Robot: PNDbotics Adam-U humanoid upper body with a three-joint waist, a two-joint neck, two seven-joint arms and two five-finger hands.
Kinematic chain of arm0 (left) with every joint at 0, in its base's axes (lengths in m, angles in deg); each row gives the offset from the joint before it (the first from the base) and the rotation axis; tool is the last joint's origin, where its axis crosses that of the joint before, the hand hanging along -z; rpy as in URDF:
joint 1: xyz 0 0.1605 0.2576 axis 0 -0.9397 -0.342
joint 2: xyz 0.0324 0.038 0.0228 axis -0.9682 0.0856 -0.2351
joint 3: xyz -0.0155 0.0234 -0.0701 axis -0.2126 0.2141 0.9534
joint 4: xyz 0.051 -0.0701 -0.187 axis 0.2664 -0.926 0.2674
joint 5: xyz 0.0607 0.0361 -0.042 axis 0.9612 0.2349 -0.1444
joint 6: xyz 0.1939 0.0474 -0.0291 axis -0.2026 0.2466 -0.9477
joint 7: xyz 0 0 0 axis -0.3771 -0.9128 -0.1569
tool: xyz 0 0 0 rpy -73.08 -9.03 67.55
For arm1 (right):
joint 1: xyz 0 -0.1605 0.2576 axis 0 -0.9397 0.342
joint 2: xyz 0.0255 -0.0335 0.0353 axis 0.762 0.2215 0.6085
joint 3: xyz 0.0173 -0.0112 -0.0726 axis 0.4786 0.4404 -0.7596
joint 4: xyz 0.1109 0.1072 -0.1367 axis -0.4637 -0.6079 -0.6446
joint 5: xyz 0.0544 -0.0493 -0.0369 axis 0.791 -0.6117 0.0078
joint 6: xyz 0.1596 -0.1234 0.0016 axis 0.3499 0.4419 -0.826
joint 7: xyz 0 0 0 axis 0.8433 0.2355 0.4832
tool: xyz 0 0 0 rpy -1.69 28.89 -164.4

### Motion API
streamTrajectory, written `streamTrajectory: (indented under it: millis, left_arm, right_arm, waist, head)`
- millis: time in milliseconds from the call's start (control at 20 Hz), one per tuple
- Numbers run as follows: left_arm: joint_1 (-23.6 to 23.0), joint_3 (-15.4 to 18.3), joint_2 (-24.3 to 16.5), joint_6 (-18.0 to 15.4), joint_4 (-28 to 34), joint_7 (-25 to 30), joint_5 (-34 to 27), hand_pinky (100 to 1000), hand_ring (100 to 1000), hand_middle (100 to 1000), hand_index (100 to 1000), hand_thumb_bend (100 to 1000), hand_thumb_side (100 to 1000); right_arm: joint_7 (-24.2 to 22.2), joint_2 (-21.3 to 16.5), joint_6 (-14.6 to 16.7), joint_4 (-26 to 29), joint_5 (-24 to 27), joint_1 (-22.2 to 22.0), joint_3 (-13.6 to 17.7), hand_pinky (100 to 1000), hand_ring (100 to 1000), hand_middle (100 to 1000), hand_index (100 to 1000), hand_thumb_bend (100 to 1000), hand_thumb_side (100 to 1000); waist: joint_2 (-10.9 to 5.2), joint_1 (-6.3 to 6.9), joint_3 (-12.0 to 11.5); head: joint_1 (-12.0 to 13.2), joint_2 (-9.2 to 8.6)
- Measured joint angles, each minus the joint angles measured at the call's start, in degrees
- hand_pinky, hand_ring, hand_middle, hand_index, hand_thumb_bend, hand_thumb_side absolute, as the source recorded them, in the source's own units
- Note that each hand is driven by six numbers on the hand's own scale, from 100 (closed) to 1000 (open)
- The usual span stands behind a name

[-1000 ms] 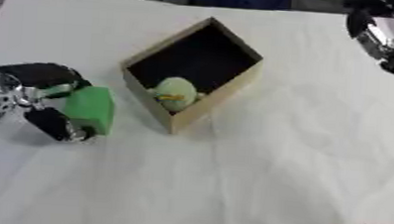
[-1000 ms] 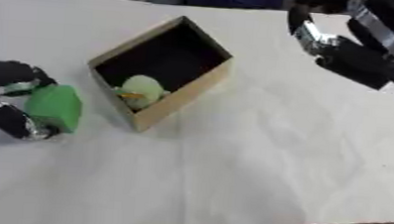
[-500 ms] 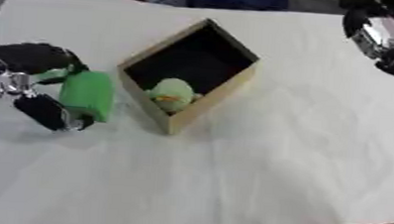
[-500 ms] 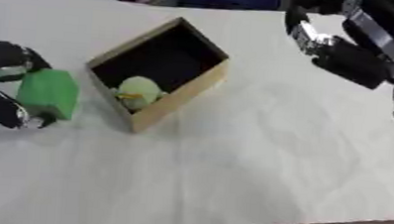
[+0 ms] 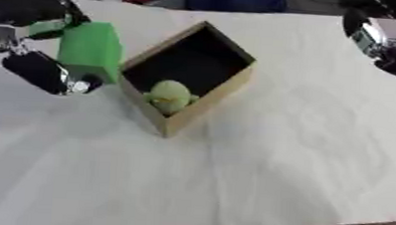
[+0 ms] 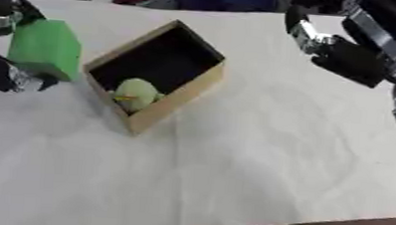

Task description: Pick up objects on the table and place them in the box.

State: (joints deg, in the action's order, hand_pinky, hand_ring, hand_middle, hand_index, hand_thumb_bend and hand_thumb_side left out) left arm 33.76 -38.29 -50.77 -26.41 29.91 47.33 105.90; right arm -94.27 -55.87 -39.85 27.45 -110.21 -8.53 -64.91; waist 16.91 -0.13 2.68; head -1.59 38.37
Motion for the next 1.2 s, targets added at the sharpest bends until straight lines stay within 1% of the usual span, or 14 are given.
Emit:
streamTrajectory:
  millis: [100, 250, 350, 600, 850, 950, 1050, 1100, 1150, 1200]
  left_arm:
    - [1.88, 0.12, 1.45, 0.57, -0.96, -0.81, -0.05, 615, 733, 620, 798, 150, 562]
    - [4.22, 0.11, 3.8, 1.23, -2.81, -2.87, -0.19, 593, 724, 628, 803, 217, 598]
    - [5.49, -0.02, 5.46, 1.46, -4.33, -4.68, -0.5, 583, 718, 627, 803, 232, 604]
    - [6.83, -1.49, 8.42, 1.25, -7.99, -9.02, -1.81, 573, 717, 633, 805, 254, 620]
    - [7.97, -2.95, 10.63, 0.61, -10.94, -11.66, -2.47, 569, 725, 656, 819, 286, 633]
    - [8.27, -3.42, 11.47, 0.18, -12.25, -12.6, -2.94, 572, 741, 692, 835, 349, 654]
    - [8.3, -3.85, 12.34, -0.46, -13.82, -13.52, -3.59, 583, 749, 699, 840, 396, 675]
    - [8.3, -4.13, 12.73, -0.83, -14.68, -13.88, -3.98, 589, 755, 705, 844, 471, 699]
    - [8.3, -4.42, 12.98, -1.2, -15.5, -14.1, -4.33, 591, 757, 707, 846, 485, 705]
    - [8.3, -4.67, 13.24, -1.61, -16.3, -14.16, -4.52, 600, 768, 724, 857, 552, 735]
  right_arm:
    - [0.0, 0.01, 0.0, 0.0, 0.0, 0.14, -0.01, 876, 869, 800, 898, 103, 924]
    - [-0.04, 0.2, 0.04, -0.01, 0.0, 0.53, -0.22, 876, 869, 800, 899, 104, 926]
    - [-0.09, 0.47, 0.07, -0.01, 0.0, 0.81, -0.34, 876, 869, 799, 899, 105, 927]
    - [-0.22, 0.6, -0.01, -0.01, 0.0, 1.01, -0.36, 878, 869, 799, 902, 104, 932]
    - [-0.26, 0.94, -0.04, -0.01, 0.0, 1.48, -0.37, 879, 869, 798, 902, 102, 934]
    - [-0.26, 0.98, -0.05, -0.01, 0.0, 1.51, -0.37, 879, 869, 798, 902, 101, 933]
    - [-0.27, 1.01, -0.05, -0.01, 0.0, 1.69, -0.37, 880, 869, 798, 902, 101, 933]
    - [-0.27, 1.03, -0.06, 0.0, 0.0, 1.82, -0.37, 880, 869, 798, 902, 102, 933]
    - [-0.29, 1.12, -0.07, 0.0, 0.0, 1.95, -0.37, 880, 869, 798, 902, 101, 933]
    - [-0.32, 1.23, -0.11, 0.0, 0.0, 1.97, -0.37, 881, 869, 797, 903, 100, 934]
  waist:
    - [0.0, -0.01, 0.19]
    - [0.02, -0.04, 0.57]
    - [0.19, -0.05, 0.87]
    - [0.88, 0.04, 1.27]
    - [1.2, 0.3, 1.62]
    - [1.31, 0.32, 1.75]
    - [1.41, 0.33, 1.93]
    - [1.43, 0.34, 1.97]
    - [1.44, 0.34, 2.0]
    - [1.45, 0.34, 2.02]
  head:
    - [0.11, 0.15]
    - [0.76, 0.19]
    - [1.53, 0.19]
    - [2.98, 0.1]
    - [3.55, -0.2]
    - [3.58, -0.23]
    - [3.61, -0.4]
    - [3.62, -0.44]
    - [3.64, -0.48]
    - [3.65, -0.6]
